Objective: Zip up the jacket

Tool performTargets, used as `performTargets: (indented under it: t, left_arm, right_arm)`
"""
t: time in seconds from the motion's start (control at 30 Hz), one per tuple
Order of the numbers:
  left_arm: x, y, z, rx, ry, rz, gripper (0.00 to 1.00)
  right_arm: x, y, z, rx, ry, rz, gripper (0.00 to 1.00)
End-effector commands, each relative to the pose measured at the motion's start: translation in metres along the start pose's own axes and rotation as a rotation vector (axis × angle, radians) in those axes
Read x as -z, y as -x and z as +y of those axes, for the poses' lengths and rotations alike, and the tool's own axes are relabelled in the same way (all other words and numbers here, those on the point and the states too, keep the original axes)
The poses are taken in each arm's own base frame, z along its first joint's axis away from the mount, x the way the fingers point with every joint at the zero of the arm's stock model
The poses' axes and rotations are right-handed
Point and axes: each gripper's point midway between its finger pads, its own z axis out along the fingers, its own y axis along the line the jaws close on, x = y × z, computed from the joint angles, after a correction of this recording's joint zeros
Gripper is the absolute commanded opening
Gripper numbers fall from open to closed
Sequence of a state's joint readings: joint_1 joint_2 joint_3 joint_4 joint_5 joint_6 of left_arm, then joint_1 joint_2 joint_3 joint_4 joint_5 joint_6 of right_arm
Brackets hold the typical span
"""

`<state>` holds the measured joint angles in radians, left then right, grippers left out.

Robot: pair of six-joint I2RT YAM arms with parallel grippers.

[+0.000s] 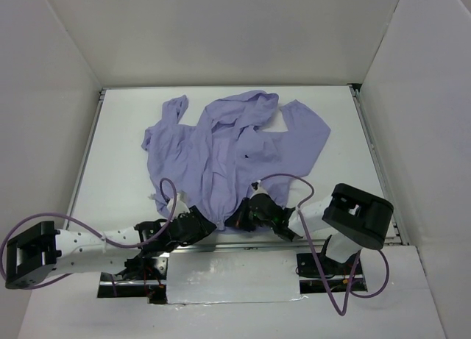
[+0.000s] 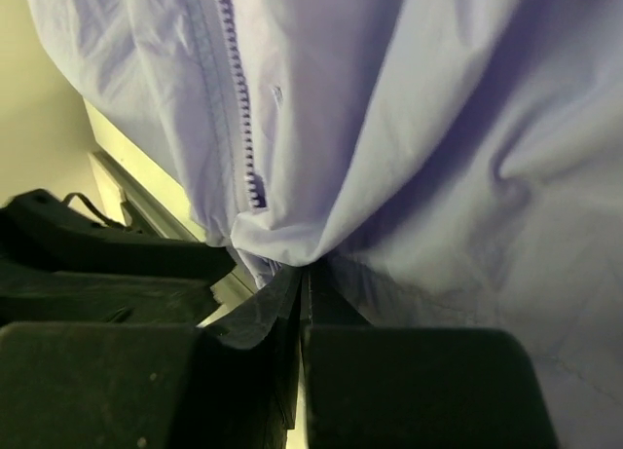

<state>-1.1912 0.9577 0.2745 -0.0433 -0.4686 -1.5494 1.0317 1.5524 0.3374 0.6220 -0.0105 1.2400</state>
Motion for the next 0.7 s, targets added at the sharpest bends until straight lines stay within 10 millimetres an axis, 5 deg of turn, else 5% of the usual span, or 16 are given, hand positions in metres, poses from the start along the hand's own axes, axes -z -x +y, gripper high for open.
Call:
performTargets:
  t: [0.0, 0.2, 0.67]
  left_arm:
    - [-0.001, 0.007, 0.011, 0.046, 0.031, -0.045, 0.5]
    - [-0.002, 0.021, 0.003, 0.076, -0.001, -0.117, 0.5]
    - [-0.001, 0.022, 0.014, 0.121, 0.026, -0.113, 0.5]
  right_arm:
    - [-0.007, 0.011, 0.029, 0.013, 0.07, -0.048, 0.03]
    - [-0.018, 0.009, 0.047, 0.041, 0.116, -0.019, 0.02]
    - [-0.017, -0.007, 0.033, 0.034, 0.109, 0.032, 0.02]
